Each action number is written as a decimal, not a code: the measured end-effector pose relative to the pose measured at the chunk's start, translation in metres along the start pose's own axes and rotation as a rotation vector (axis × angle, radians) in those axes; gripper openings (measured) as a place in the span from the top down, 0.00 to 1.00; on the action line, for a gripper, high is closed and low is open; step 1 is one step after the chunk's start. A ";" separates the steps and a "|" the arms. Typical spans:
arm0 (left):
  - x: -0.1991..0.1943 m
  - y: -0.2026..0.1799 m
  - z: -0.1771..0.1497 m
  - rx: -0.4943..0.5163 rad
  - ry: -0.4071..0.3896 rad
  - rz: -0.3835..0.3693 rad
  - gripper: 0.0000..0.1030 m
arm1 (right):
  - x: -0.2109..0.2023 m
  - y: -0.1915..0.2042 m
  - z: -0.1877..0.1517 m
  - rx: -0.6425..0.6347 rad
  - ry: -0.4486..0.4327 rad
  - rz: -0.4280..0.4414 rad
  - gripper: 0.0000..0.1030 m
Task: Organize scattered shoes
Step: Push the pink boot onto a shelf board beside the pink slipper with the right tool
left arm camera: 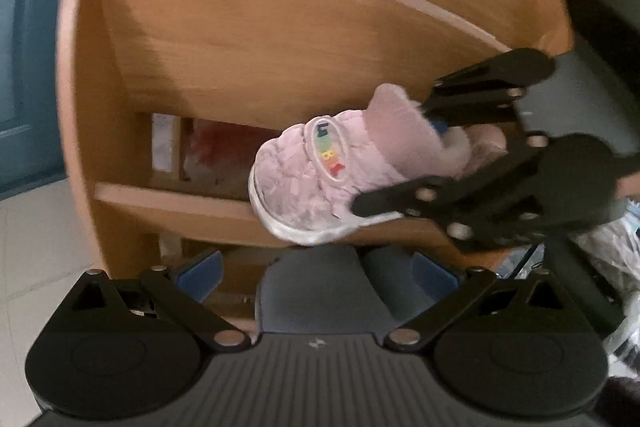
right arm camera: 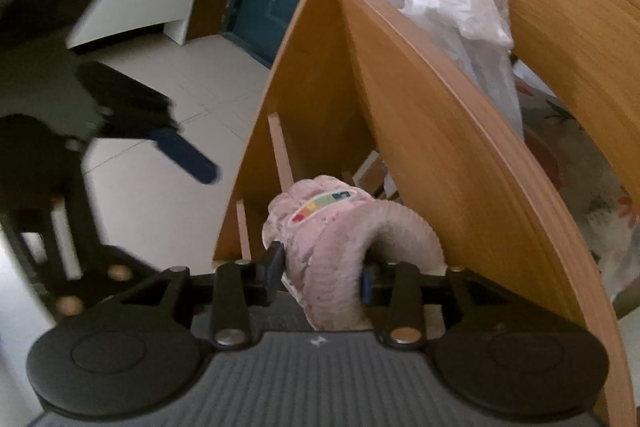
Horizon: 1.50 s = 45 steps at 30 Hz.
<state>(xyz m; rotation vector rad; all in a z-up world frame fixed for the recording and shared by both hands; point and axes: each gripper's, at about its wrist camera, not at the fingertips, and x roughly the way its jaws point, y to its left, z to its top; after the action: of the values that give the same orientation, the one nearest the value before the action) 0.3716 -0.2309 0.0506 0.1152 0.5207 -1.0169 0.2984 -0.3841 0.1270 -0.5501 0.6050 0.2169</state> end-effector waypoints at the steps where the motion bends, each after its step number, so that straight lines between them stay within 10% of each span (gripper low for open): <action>1: 0.010 0.000 0.001 0.013 0.010 0.006 0.00 | -0.001 0.001 -0.001 -0.008 0.006 -0.017 0.57; 18: 0.036 -0.046 0.004 0.235 0.038 -0.051 0.00 | -0.022 -0.001 -0.014 0.109 0.016 -0.166 0.52; 29: 0.036 -0.052 0.004 0.258 0.053 -0.059 0.00 | -0.041 -0.001 -0.046 0.610 -0.095 -0.092 0.53; 45: 0.025 -0.055 0.007 0.342 0.057 -0.084 0.00 | -0.012 0.012 -0.037 0.480 -0.079 -0.221 0.30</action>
<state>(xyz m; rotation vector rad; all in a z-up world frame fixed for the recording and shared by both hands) 0.3384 -0.2818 0.0528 0.4301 0.4021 -1.1816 0.2669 -0.3948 0.1039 -0.1396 0.4923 -0.1154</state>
